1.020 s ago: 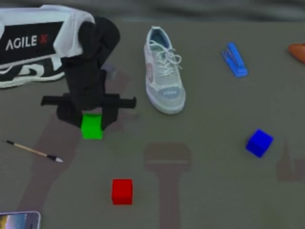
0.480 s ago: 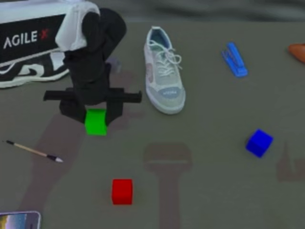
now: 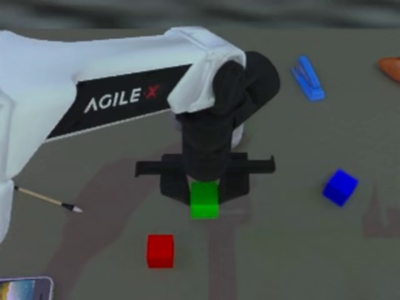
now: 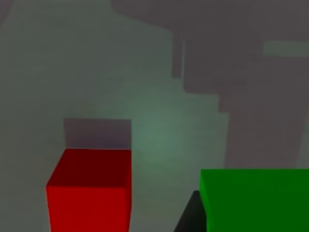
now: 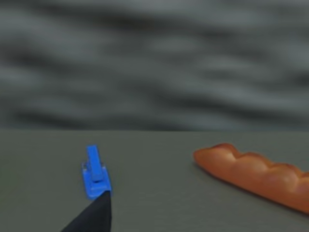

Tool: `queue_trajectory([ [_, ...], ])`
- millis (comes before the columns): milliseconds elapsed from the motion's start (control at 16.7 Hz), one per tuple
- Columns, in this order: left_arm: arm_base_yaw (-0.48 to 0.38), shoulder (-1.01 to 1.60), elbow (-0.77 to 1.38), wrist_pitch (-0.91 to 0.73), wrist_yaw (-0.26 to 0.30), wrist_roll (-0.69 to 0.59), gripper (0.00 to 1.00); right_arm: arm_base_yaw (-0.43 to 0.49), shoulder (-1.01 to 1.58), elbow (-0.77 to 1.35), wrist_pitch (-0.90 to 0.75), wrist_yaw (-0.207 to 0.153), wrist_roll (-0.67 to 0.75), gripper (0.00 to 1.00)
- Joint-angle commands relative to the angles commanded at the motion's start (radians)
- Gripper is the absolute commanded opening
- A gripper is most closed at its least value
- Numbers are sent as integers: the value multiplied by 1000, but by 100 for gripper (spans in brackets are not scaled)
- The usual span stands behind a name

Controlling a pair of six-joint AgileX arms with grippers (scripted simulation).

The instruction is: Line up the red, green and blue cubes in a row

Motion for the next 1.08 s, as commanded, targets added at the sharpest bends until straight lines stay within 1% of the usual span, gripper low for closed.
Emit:
queue_trajectory([
  [120, -68, -8, 6, -9, -1, -71, 0, 0, 0, 0, 0, 0, 0, 100],
  [240, -96, -14, 8, -11, -2, -99, 0, 0, 0, 0, 0, 0, 0, 100],
  [600, -93, -6, -8, 8, -2, -97, 0, 0, 0, 0, 0, 0, 0, 100],
  [960, -96, 52, -138, 205, -1, -99, 0, 0, 0, 0, 0, 0, 0, 100],
  [1080, -98, 64, -162, 237, -1, -100, 0, 0, 0, 0, 0, 0, 0, 100],
])
